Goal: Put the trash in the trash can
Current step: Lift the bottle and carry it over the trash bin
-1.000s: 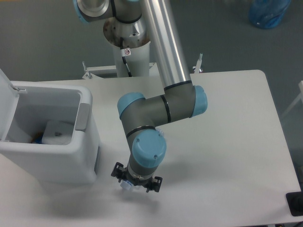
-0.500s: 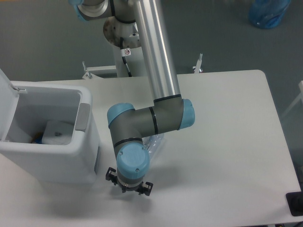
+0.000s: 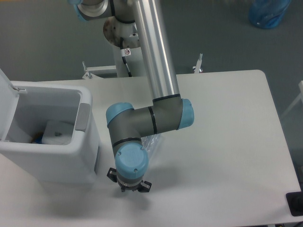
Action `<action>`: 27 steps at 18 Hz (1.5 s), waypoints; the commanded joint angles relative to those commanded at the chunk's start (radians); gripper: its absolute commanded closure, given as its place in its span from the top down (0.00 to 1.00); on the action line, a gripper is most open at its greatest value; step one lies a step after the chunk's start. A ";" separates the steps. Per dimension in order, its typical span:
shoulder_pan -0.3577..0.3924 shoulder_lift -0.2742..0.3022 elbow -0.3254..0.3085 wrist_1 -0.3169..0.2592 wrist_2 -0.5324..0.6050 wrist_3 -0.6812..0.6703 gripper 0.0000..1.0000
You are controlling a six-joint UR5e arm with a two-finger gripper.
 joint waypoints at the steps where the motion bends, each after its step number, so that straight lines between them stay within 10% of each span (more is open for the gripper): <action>1: 0.021 0.012 0.002 0.002 -0.005 0.002 0.00; 13: 0.249 0.275 0.074 0.012 -0.486 -0.014 0.00; 18: 0.258 0.335 0.141 0.020 -0.704 -0.259 0.00; 27: 0.172 0.407 0.172 0.231 -0.857 -0.397 0.00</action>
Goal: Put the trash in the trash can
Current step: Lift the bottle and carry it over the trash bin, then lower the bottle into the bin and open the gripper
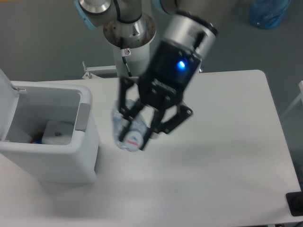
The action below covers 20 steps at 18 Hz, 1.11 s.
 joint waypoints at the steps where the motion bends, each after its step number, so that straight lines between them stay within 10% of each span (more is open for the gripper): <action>1: -0.015 0.000 -0.002 0.006 -0.015 0.003 0.00; 10: -0.189 0.052 -0.139 0.042 -0.020 0.149 0.00; 15: -0.222 0.067 -0.202 0.055 -0.020 0.324 1.00; 20: -0.216 0.138 -0.273 0.054 -0.017 0.328 1.00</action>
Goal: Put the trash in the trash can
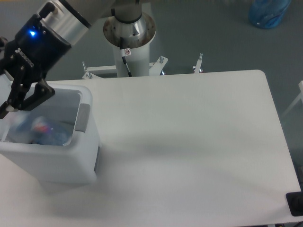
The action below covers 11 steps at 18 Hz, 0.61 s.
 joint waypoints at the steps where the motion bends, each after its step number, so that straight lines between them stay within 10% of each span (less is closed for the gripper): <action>1: 0.008 0.008 -0.011 0.000 0.005 0.000 1.00; 11: 0.336 -0.011 -0.109 -0.006 0.418 0.169 1.00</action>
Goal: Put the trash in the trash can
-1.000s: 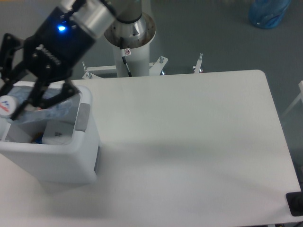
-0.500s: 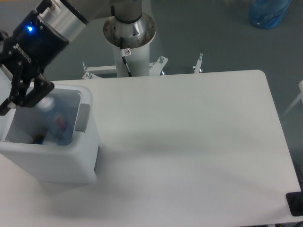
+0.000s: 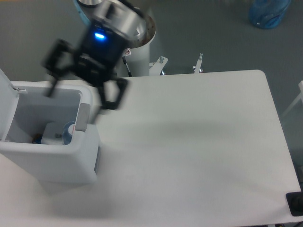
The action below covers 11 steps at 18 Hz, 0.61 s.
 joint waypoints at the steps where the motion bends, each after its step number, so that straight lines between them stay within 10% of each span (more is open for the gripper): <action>1: 0.025 -0.021 -0.009 -0.002 0.048 0.057 1.00; 11: 0.137 -0.195 -0.014 -0.024 0.473 0.296 1.00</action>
